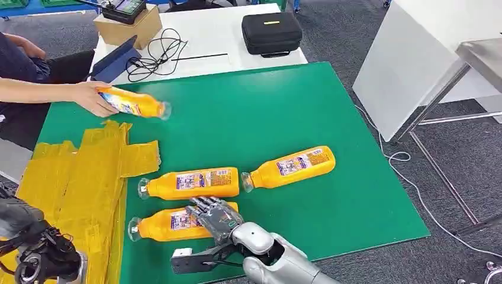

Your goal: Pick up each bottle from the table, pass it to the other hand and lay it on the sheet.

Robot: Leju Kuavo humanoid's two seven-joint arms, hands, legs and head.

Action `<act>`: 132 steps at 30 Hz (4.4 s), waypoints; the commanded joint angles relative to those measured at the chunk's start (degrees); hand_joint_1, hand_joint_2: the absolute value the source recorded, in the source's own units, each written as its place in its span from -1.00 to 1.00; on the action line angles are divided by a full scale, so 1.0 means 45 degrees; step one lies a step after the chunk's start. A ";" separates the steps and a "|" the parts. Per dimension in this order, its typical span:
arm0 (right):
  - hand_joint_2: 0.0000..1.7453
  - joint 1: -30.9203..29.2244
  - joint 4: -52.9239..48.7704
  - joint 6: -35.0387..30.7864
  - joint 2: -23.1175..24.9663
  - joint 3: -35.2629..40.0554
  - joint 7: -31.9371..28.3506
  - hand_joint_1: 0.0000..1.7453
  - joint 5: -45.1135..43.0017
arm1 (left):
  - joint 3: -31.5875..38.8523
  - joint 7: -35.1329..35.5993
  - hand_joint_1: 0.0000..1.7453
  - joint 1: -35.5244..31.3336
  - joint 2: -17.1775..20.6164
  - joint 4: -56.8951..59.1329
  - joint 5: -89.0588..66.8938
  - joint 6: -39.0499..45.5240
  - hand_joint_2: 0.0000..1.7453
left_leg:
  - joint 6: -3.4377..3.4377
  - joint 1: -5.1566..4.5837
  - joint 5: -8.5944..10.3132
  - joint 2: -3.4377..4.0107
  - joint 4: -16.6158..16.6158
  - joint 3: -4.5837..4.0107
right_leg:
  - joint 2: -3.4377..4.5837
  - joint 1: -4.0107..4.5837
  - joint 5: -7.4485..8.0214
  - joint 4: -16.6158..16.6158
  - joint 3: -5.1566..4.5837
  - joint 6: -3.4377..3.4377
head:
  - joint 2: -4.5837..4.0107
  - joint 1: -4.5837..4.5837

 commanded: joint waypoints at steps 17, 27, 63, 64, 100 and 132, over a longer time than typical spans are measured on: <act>1.00 -0.1024 0.4870 0.0338 0.0788 0.0543 0.0864 1.00 0.2059 | -0.0236 -0.0376 -1.00 -0.0616 0.0454 0.1380 0.0985 -0.0164 -1.00 | -0.0054 0.0010 0.0023 -0.0012 -0.0036 0.0190 | -0.0033 0.0020 0.0043 -0.0037 0.0159 -0.0074 | 0.0000 0.0000; 1.00 -0.1539 0.5646 0.0552 0.1180 0.0750 0.0363 1.00 0.1692 | -0.0181 -0.0536 -1.00 -0.0859 0.0553 0.1717 0.1130 -0.0233 -1.00 | -0.0089 0.0033 0.0043 0.0020 -0.0029 0.0202 | 0.0007 0.0052 0.0078 -0.0028 0.0155 -0.0127 | 0.0000 -0.0005; 1.00 -0.0542 -0.3928 -0.0939 0.0343 -0.6708 -0.5189 1.00 -0.7424 | -0.1254 0.0727 -1.00 0.1153 -0.0882 -0.0125 0.2757 -0.2564 1.00 | -0.0065 0.0022 0.0040 0.0007 0.0013 -0.0017 | -0.0010 0.0042 0.0069 0.0008 -0.0028 -0.0098 | 0.0000 0.0000; 1.00 -0.0507 -0.3893 -0.0973 0.0357 -0.6691 -0.5244 1.00 -0.7416 | -0.1204 0.0723 -1.00 0.1180 -0.0850 -0.0132 0.2784 -0.2571 1.00 | -0.0061 0.0028 0.0047 0.0017 0.0008 -0.0034 | 0.0006 0.0046 0.0083 -0.0002 -0.0047 -0.0097 | 0.0000 0.0000; 1.00 -0.3317 0.2587 -0.3340 0.2658 -0.2650 -0.1329 1.00 -0.2328 | -0.3630 0.4156 -1.00 -0.1050 -0.1062 0.2398 0.6158 -0.6406 1.00 | -0.0068 0.0027 0.0062 -0.0014 0.0000 -0.0055 | -0.0048 0.0043 0.0073 0.0002 -0.0056 -0.0099 | 0.0000 0.0000; 1.00 -0.2623 0.2247 -0.2148 0.2696 0.0538 0.1458 1.00 0.1796 | -0.3011 0.5401 -1.00 -0.0781 -0.1118 0.1994 0.6220 -0.6797 1.00 | -0.0064 0.0030 0.0072 0.0011 -0.0013 -0.0084 | -0.0022 0.0045 0.0089 -0.0012 -0.0089 -0.0098 | 0.0000 0.0000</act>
